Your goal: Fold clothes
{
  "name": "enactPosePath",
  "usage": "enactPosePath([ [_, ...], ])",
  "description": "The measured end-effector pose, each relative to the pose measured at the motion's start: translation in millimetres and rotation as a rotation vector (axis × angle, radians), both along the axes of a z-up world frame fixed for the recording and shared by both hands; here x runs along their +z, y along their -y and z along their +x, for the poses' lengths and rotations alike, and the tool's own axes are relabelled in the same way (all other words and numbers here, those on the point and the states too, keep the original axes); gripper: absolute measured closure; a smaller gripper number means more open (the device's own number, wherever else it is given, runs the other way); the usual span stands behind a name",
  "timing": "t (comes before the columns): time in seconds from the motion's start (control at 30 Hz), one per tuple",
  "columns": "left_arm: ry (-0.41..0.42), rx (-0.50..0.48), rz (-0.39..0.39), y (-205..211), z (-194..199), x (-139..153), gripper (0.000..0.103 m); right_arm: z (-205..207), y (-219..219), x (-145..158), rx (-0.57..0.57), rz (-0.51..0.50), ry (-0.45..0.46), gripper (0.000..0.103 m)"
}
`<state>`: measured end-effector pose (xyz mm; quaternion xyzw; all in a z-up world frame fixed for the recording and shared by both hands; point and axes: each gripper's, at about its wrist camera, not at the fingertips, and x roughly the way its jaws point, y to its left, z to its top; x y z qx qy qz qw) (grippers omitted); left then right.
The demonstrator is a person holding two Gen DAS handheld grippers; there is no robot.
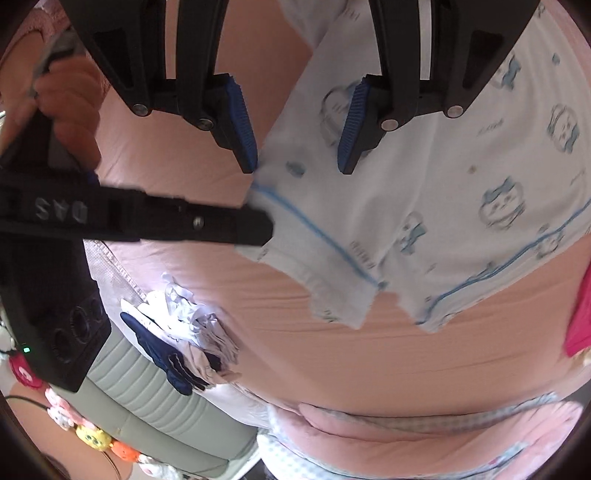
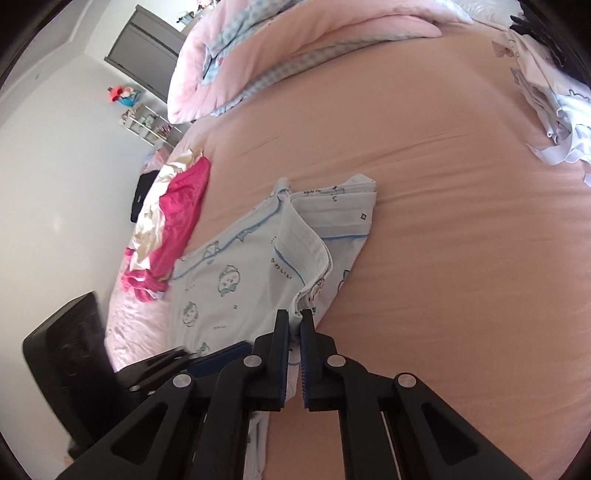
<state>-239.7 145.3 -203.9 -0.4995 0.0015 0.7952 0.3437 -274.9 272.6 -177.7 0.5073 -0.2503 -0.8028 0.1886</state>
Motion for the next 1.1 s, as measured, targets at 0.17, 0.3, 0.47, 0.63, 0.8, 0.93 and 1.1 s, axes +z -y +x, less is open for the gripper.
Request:
enactPosePath([
  [0.17, -0.023, -0.003, -0.048, -18, -6, -6, 0.095, 6, 1, 4, 0.028, 0.006, -0.004, 0.099],
  [0.3, -0.036, 0.070, -0.004, 5, -5, 3, 0.100, 8, 7, 10, 0.044, 0.050, -0.023, 0.098],
  [0.47, -0.083, 0.206, 0.011, 52, -7, 23, 0.101, 5, 2, 22, 0.018, -0.015, -0.074, 0.093],
  [0.63, -0.073, 0.275, -0.010, 86, -17, 19, 0.101, -12, 3, 14, -0.031, 0.029, -0.026, 0.092],
  [0.8, -0.028, 0.258, -0.002, 102, -26, 11, 0.101, -17, 19, 1, 0.020, 0.189, 0.014, 0.092],
  [0.93, -0.088, 0.113, -0.069, 85, -9, 16, 0.094, -14, 27, -17, 0.056, 0.249, 0.054, 0.092],
  [1.1, -0.170, -0.002, -0.088, 64, 6, 26, 0.034, -14, 26, -33, 0.041, 0.240, 0.105, 0.092],
])
